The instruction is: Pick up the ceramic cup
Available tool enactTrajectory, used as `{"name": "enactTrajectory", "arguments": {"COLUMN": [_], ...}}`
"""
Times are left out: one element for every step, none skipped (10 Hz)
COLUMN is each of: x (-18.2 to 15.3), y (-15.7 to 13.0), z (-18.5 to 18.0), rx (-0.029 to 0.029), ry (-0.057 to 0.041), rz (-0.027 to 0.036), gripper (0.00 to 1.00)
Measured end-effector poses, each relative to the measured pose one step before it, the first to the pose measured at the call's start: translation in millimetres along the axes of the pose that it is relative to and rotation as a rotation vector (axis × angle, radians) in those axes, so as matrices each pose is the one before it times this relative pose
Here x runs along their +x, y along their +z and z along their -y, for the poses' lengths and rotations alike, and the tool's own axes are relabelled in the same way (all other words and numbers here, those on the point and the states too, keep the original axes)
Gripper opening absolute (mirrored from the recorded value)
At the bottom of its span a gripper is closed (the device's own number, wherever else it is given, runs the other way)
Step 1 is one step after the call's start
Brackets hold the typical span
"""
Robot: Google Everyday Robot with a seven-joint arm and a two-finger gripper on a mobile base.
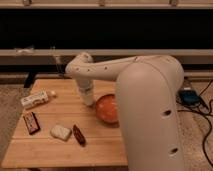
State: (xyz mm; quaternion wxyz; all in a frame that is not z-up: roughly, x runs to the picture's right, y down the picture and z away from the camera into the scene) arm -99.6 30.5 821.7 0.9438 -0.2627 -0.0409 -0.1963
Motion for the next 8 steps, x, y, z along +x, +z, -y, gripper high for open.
{"name": "enactTrajectory", "arguments": {"x": [-2.31, -0.61, -0.67, -0.68, 0.25, -0.61, -0.05, -0.04], "y": [-18.20, -16.60, -19.03, -3.78, 0.04, -0.06, -0.07, 0.12], "z": [5.39, 3.75, 4.82, 1.06, -0.85, 0.16, 0.16, -0.03], "rx": [0.03001, 0.02249, 0.02747, 0.00600, -0.00365, 0.00033, 0.00057, -0.00001], "ry": [-0.01267, -0.01219, -0.01733, -0.00528, -0.00106, -0.00078, 0.00002, -0.00005], "rz": [-0.00767, -0.00968, -0.00729, -0.00126, -0.00263, 0.00060, 0.00029, 0.00013], "gripper": [0.00, 0.00, 0.00, 0.00, 0.00, 0.00, 0.00, 0.00]}}
